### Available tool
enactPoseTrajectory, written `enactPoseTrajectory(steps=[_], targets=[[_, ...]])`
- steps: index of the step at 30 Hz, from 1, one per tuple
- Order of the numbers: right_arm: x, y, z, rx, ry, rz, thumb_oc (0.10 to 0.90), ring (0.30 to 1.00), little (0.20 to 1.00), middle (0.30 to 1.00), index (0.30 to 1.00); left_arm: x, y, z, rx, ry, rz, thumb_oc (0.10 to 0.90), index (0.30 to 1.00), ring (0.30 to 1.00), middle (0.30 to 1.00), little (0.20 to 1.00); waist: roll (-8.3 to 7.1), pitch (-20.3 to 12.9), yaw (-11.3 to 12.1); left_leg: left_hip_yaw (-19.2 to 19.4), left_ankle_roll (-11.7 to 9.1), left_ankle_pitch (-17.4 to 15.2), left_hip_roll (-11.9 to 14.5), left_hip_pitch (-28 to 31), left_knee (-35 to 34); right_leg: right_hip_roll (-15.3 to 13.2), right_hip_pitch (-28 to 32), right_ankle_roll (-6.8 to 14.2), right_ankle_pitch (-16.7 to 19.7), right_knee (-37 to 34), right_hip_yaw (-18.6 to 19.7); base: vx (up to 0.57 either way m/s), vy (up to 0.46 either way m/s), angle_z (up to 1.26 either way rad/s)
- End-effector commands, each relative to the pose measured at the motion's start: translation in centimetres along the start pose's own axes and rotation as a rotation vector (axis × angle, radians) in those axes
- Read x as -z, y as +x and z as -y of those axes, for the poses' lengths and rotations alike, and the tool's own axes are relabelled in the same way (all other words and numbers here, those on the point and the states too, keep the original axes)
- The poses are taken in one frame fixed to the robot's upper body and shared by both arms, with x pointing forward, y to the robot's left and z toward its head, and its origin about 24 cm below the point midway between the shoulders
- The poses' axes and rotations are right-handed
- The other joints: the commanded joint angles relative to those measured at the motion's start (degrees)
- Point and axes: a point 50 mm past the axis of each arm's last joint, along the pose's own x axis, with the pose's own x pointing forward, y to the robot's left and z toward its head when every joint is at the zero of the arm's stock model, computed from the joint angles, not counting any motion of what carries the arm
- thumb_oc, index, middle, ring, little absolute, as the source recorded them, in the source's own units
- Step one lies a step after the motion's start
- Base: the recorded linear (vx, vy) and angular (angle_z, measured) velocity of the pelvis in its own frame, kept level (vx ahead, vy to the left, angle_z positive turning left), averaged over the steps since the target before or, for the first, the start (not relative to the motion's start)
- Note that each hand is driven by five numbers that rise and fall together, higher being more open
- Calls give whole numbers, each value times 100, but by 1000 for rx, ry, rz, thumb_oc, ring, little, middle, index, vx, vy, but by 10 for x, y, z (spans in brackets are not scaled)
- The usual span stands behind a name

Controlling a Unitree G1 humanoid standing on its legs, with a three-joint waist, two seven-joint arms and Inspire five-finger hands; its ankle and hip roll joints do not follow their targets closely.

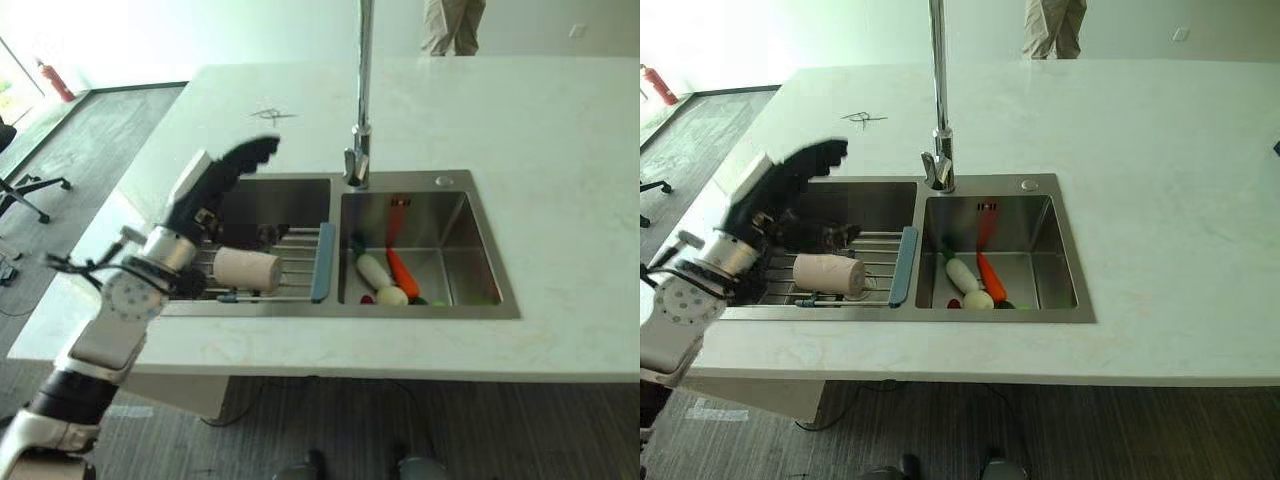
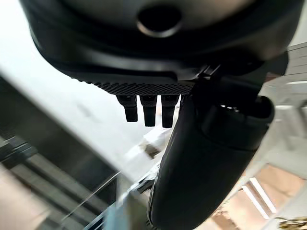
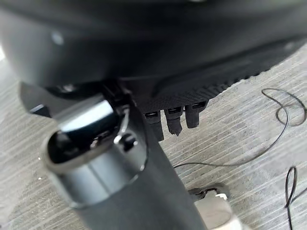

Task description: Place the dishes in the dishwasher.

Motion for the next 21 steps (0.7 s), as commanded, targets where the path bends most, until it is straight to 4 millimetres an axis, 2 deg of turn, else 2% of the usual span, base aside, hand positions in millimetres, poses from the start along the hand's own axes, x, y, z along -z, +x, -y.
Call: enactPoseTrajectory(steps=[1, 6, 13, 17, 21], targets=[[-19, 1, 5, 21, 61, 80, 800, 900, 900, 900, 900, -49, 12, -39, -122, 127, 222, 800, 900, 900, 900, 900, 100, 48, 97, -225, -52, -629, 138, -9, 350, -350, 218, 582, -446, 217, 181, 51, 34, -6], [-21, 2, 2, -1, 38, 94, 800, 900, 900, 900, 900, -41, 9, -41, -82, 164, 175, 800, 900, 900, 900, 900, 136, 46, 106, -225, -35, -625, 109, -18, 350, -388, 209, 604, -428, 217, 178, 13, 9, 0], [-29, 2, 3, -6, 14, 110, 800, 900, 900, 900, 900, -41, 9, -44, 48, 269, 118, 800, 900, 900, 900, 900, 216, 54, 109, -206, -32, -610, 86, -23, 350, -436, 214, 633, -408, 217, 152, 10, 17, -1], [-33, 2, 4, -24, -12, 110, 800, 900, 900, 900, 900, -49, 7, -63, 6, 353, 113, 800, 900, 900, 900, 900, 267, 52, 126, -194, -22, -616, 61, -4, 350, -482, 243, 656, -411, 217, 131, 28, 25, 2], [-31, 2, 2, -35, -33, 107, 800, 900, 900, 900, 900, -52, 4, -72, -21, 428, 121, 800, 900, 900, 900, 900, 280, 60, 145, -199, -20, -617, 52, -5, 350, -501, 247, 673, -404, 217, 118, 5, 4, 2]])
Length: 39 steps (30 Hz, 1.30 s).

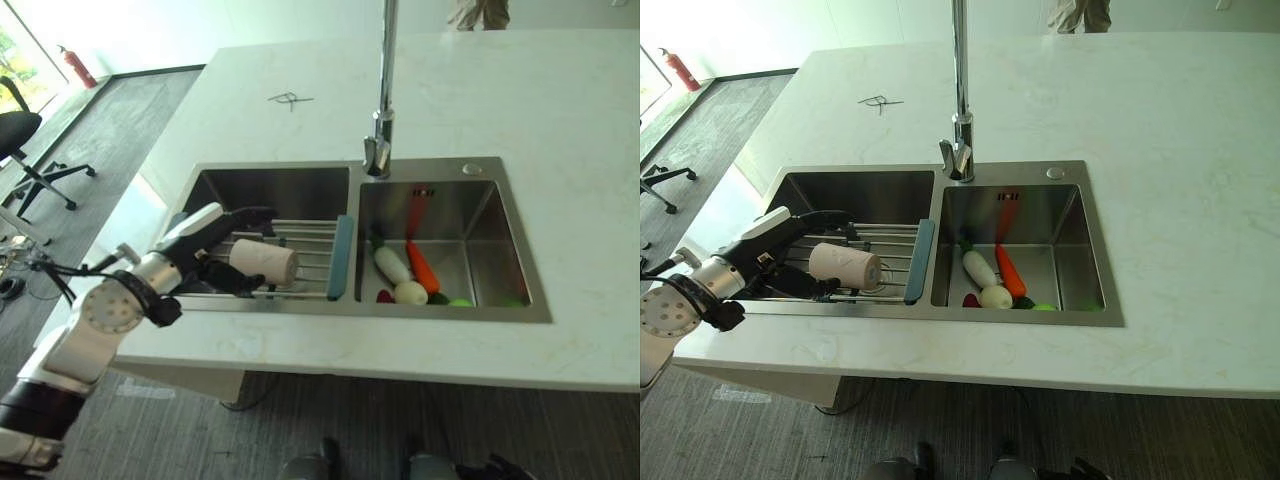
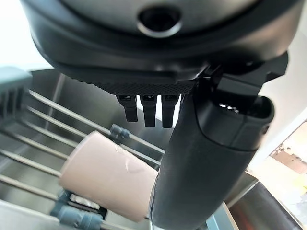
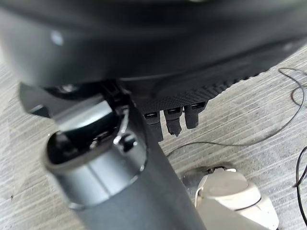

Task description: Place the dishes in the dishwasher.

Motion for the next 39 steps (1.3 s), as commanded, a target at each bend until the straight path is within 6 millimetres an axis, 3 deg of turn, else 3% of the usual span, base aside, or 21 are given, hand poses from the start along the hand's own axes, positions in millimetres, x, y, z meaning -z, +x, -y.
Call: enactPoseTrajectory(steps=[1, 9, 18, 25, 39], targets=[[-8, -1, 13, 19, -24, 35, 800, 900, 900, 900, 900, -41, -5, -66, -274, 180, 175, 800, 900, 900, 900, 900, 40, -185, -104, -240, -66, -635, 166, -201, 522, -398, 80, 606, -422, 300, 110, 6, 8, 6], [-12, -2, 18, 23, -14, 44, 800, 900, 900, 900, 900, -39, -10, -78, -270, 333, 108, 800, 900, 900, 900, 900, 99, -148, -131, -194, -53, -639, 138, -181, 522, -427, 81, 633, -404, 300, 124, 6, 5, -2], [-21, -1, 20, -2, -113, 51, 800, 900, 900, 900, 900, -39, -6, -82, -124, 526, 8, 800, 900, 900, 900, 900, 165, -81, -236, -149, -48, -627, 110, -205, 522, -427, 18, 669, -351, 300, 232, 13, 5, -1], [-24, -1, 23, 6, -114, 55, 800, 900, 900, 900, 900, -46, -1, -88, -81, 521, 7, 800, 900, 900, 900, 900, 213, 5, -284, -127, -50, -599, 80, -271, 522, -460, -56, 704, -290, 300, 249, 0, 0, 0], [-59, -2, 20, -28, -170, 204, 800, 900, 900, 900, 900, -44, 11, -92, 41, 509, -118, 800, 900, 900, 900, 900, 290, 377, -472, -34, -48, -486, 9, -543, 522, -579, -372, 779, -88, 300, 363, -23, 18, -4]])
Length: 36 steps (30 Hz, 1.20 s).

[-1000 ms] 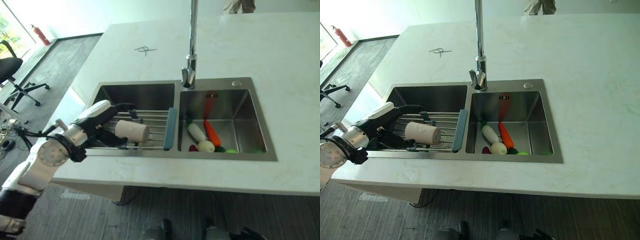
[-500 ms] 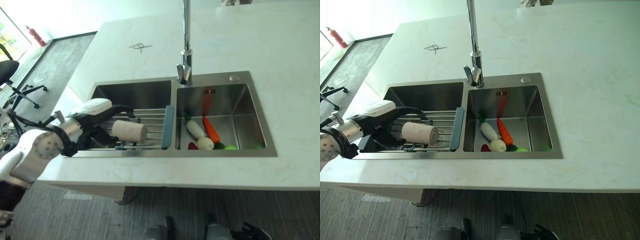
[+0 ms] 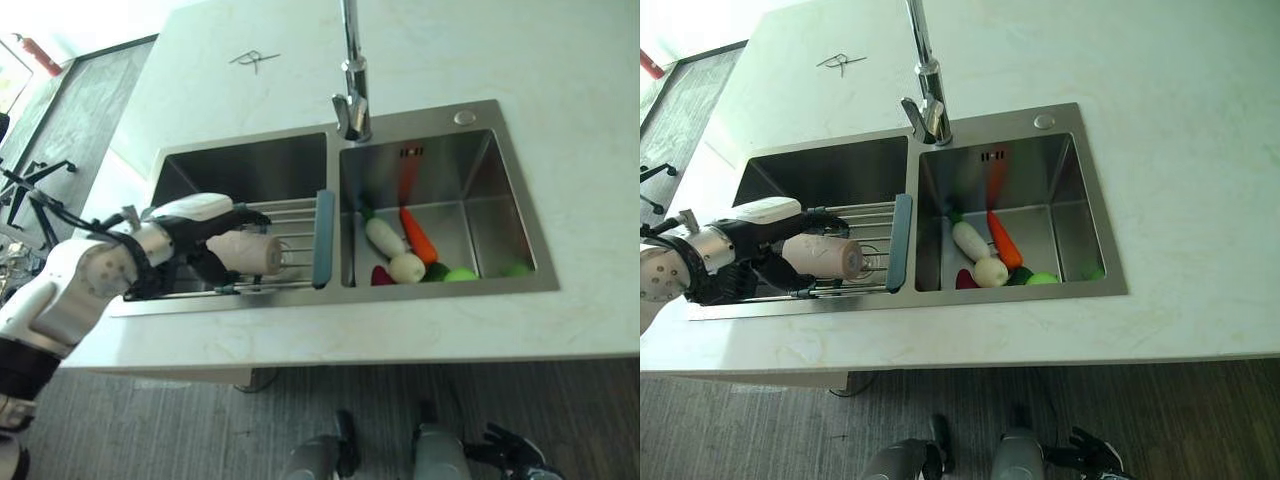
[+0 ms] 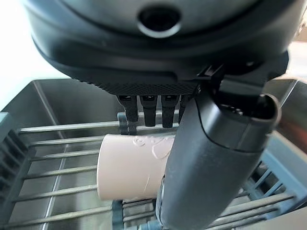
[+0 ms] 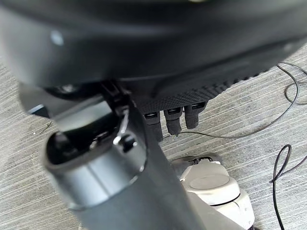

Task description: Place the dishes in the dishwasher.

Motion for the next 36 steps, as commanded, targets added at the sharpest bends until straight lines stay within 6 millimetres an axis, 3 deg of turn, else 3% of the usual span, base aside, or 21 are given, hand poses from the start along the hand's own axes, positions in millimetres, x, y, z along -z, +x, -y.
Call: enactPoseTrajectory(steps=[1, 5, 22, 33, 34, 35, 36], targets=[[-14, -4, 16, 29, -39, 82, 800, 900, 900, 900, 900, 3, -21, -61, -148, 51, -58, 800, 900, 900, 900, 900, -78, -194, -143, -222, -105, -500, 99, -231, 440, -476, 176, 729, -57, -25, 139, -129, -5, 5], [-25, -2, 14, 20, 2, 119, 800, 900, 900, 900, 900, 5, -20, -74, -160, 100, -127, 800, 900, 900, 900, 900, -115, -31, -169, -207, -117, -444, 115, -342, 440, -460, 72, 731, -1, -25, 140, -92, -11, 2], [-54, 2, 0, -14, 72, 222, 800, 900, 900, 900, 900, 0, -24, -96, -279, 170, -154, 800, 900, 900, 900, 900, -182, 438, -97, -264, -147, -280, 150, -748, 440, -474, -288, 712, 165, -25, 63, -54, 2, 1], [-61, 2, -3, -20, 96, 253, 800, 900, 900, 900, 900, 5, -26, -94, -272, 139, -175, 800, 900, 900, 900, 900, -180, 513, -25, -264, -140, -244, 141, -807, 440, -523, -312, 713, 206, -25, -71, -37, 4, 2], [-62, 2, -3, -19, 101, 255, 800, 900, 900, 900, 900, 4, -25, -91, -255, 132, -163, 698, 747, 747, 747, 747, -178, 513, -19, -262, -140, -243, 136, -803, 440, -528, -308, 718, 210, -25, -79, -12, 6, 6], [-62, 2, -4, -20, 103, 255, 800, 900, 900, 900, 900, 4, -24, -90, -243, 125, -150, 400, 300, 300, 300, 300, -176, 511, -18, -258, -141, -243, 136, -798, 440, -530, -304, 720, 211, -25, -83, -8, 9, 6], [-62, 2, -4, -21, 104, 257, 800, 900, 900, 900, 900, 3, -23, -88, -231, 116, -134, 400, 300, 300, 300, 300, -173, 511, -15, -255, -140, -245, 131, -793, 440, -535, -302, 722, 216, -25, -91, -7, 9, 5]])
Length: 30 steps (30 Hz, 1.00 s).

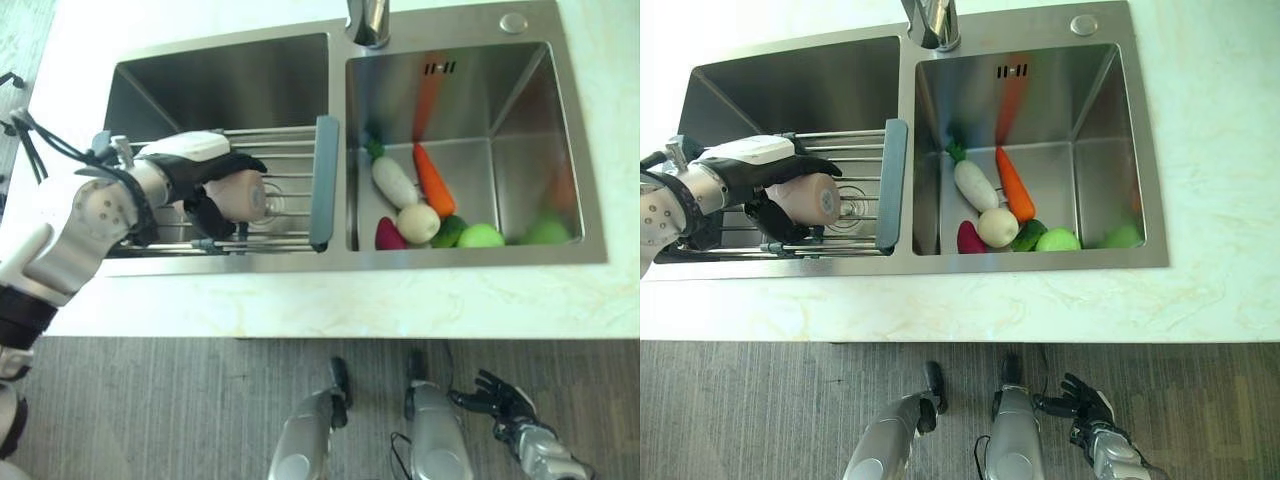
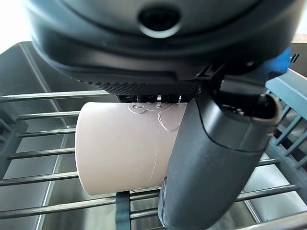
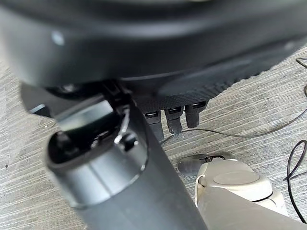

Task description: Place the dishes in the dishwasher.

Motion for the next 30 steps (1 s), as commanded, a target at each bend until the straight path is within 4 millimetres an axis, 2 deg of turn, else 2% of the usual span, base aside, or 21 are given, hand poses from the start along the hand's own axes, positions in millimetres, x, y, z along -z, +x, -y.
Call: enactPoseTrajectory(steps=[1, 4, 6, 15, 21, 26, 29, 30], targets=[[3, -6, 12, 40, 52, 31, 800, 900, 900, 900, 900, 18, -23, -29, -96, 9, -60, 400, 300, 300, 300, 300, 10, -285, 0, -133, -232, -361, 158, -26, 141, -460, 272, 712, 12, -119, 31, -7, 10, 4], [2, -6, 11, 41, 53, 32, 800, 900, 900, 900, 900, 14, -20, -27, -78, -36, -34, 400, 300, 300, 300, 300, 11, -287, -12, -115, -226, -368, 160, -19, 141, -469, 267, 714, 17, -119, 27, -1, 4, 1], [3, -6, 12, 46, 55, 28, 800, 900, 900, 900, 900, 15, -18, -22, -56, -151, -14, 400, 300, 300, 300, 300, 8, -304, -20, -108, -229, -373, 156, 2, 141, -461, 277, 711, 14, -119, 31, 0, 0, 0], [9, -7, 16, 67, 73, 18, 800, 900, 900, 900, 900, 7, -14, -17, -94, -144, 24, 400, 300, 300, 300, 300, -19, -477, -32, -46, -208, -427, 163, 144, 141, -443, 368, 701, -35, -119, -9, -14, -12, -1], [22, -10, 13, 91, 99, -12, 800, 900, 900, 900, 900, 4, -21, -34, -340, -118, 58, 400, 300, 300, 300, 300, -40, -740, 26, -47, -214, -484, 194, 361, 141, -390, 608, 648, -177, -119, -96, -9, -69, 2], [41, -17, 18, 140, 110, -74, 800, 900, 900, 900, 900, 12, -41, -44, -610, -80, 48, 400, 300, 300, 300, 300, 20, -974, 158, -143, -240, -536, 200, 586, 141, -342, 913, 571, -367, -119, -254, 7, -67, 7], [50, -21, 22, 125, 64, -90, 800, 900, 900, 900, 900, 15, -57, -46, -723, 42, 25, 400, 300, 300, 300, 300, 56, -1087, 249, -209, -271, -584, 227, 720, 141, -311, 1098, 528, -503, -119, -352, 26, -96, 20], [46, -22, 19, 72, -61, -54, 800, 900, 900, 900, 900, 19, -74, -55, -792, 189, -14, 400, 300, 300, 300, 300, 101, -1201, 330, -273, -309, -595, 264, 793, 141, -290, 1213, 488, -591, -119, -436, 19, -134, 25]])
